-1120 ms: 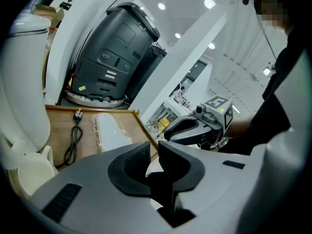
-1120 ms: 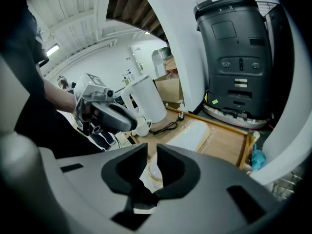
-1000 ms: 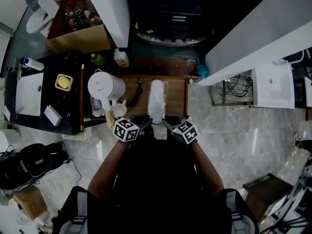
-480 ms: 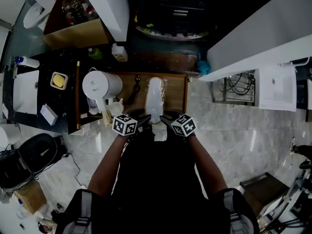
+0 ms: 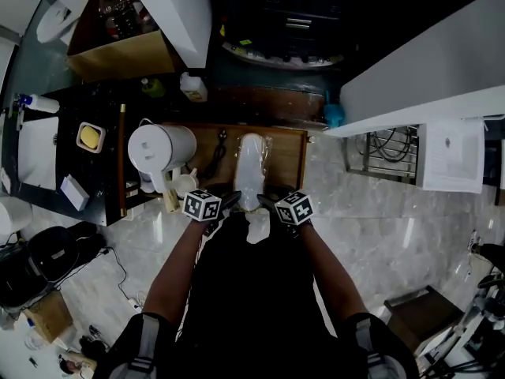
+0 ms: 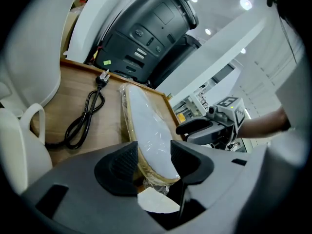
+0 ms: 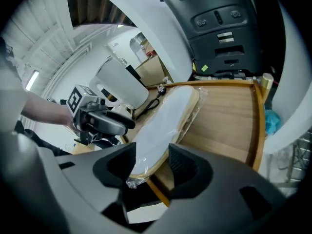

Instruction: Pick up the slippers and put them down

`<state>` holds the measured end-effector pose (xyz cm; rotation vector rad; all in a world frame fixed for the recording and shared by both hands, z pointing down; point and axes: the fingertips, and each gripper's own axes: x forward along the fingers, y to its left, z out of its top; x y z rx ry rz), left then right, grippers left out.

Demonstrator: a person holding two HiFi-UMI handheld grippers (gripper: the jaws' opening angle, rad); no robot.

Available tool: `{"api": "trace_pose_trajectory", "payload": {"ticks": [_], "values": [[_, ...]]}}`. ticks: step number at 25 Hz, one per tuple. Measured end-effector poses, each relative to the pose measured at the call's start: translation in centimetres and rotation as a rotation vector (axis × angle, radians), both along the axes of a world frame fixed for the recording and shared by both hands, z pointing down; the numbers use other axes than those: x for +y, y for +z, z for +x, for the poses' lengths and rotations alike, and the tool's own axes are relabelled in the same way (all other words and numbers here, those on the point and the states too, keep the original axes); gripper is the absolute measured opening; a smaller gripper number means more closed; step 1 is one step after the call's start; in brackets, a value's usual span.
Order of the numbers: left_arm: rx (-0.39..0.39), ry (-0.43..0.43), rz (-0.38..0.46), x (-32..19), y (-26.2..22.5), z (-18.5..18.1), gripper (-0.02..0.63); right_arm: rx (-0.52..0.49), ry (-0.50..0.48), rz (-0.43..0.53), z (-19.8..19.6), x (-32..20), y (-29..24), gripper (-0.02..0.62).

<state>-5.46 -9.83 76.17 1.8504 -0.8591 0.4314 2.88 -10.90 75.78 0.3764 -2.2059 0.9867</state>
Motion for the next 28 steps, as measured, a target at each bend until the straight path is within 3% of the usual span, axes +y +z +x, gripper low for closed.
{"api": "trace_pose_trajectory", "payload": {"ticks": [15, 23, 28], "values": [[0.01, -0.014, -0.074, -1.9, 2.9, -0.2, 0.206, -0.002, 0.09, -0.096, -1.2, -1.7, 2.9, 0.245], [-0.01, 0.001, -0.116, -1.9, 4.0, 0.4, 0.204, 0.002, 0.1, -0.152, -1.7, -1.5, 4.1, 0.245], [0.023, 0.003, -0.154, -1.9, 4.6, 1.1, 0.205, -0.001, 0.085, -0.165, -2.0, -1.5, 4.4, 0.245]]}}
